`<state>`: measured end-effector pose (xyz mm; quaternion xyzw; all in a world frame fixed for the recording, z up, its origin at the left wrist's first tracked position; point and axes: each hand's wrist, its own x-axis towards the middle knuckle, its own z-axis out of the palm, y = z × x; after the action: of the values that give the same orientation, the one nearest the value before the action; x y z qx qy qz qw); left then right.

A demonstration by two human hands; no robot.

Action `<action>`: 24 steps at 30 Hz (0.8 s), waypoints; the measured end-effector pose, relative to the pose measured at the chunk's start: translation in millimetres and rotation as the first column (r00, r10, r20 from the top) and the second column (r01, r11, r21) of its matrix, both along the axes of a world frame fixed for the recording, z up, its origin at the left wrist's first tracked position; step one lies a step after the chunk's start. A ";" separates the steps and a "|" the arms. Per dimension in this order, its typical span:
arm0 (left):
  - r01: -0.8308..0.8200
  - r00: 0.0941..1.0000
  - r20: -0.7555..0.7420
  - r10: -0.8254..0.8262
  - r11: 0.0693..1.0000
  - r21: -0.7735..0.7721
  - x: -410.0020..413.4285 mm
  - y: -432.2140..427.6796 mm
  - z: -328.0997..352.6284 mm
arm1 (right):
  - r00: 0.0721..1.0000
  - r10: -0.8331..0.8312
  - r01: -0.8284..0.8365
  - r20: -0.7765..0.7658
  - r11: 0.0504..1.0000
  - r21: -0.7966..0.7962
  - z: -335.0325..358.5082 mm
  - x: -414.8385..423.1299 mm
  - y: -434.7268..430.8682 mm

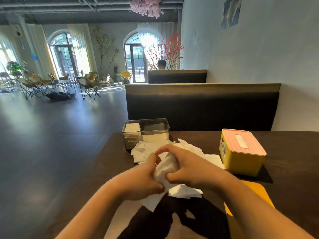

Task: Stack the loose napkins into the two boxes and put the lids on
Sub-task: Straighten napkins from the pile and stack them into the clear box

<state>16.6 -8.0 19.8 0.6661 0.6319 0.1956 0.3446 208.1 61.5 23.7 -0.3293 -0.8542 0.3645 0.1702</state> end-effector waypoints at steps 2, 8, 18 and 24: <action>-0.022 0.997 -0.076 0.029 0.996 0.091 -12.7 -8.2 8.9 | 0.997 -0.045 0.044 -0.062 0.999 -0.010 -5.6 -6.0 -12.8; -0.286 0.956 0.150 0.251 0.910 0.301 -51.0 -49.2 -22.6 | 0.904 -0.280 0.212 -0.325 0.950 -0.229 -37.7 -39.4 -56.5; -0.438 0.792 0.545 0.277 0.879 0.189 -35.7 -58.7 -75.8 | 0.911 -0.333 0.268 -0.244 0.927 -0.263 -81.5 -65.3 -71.2; -0.423 0.831 0.506 0.231 0.853 0.306 -33.2 -44.9 -74.3 | 0.880 -0.328 0.276 -0.344 0.942 -0.191 -82.6 -64.4 -66.9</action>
<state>-16.7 -52.9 -54.4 0.5375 0.5864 0.5286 0.2964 143.7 -5.4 -59.0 -0.3947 -0.7176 0.4467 0.3602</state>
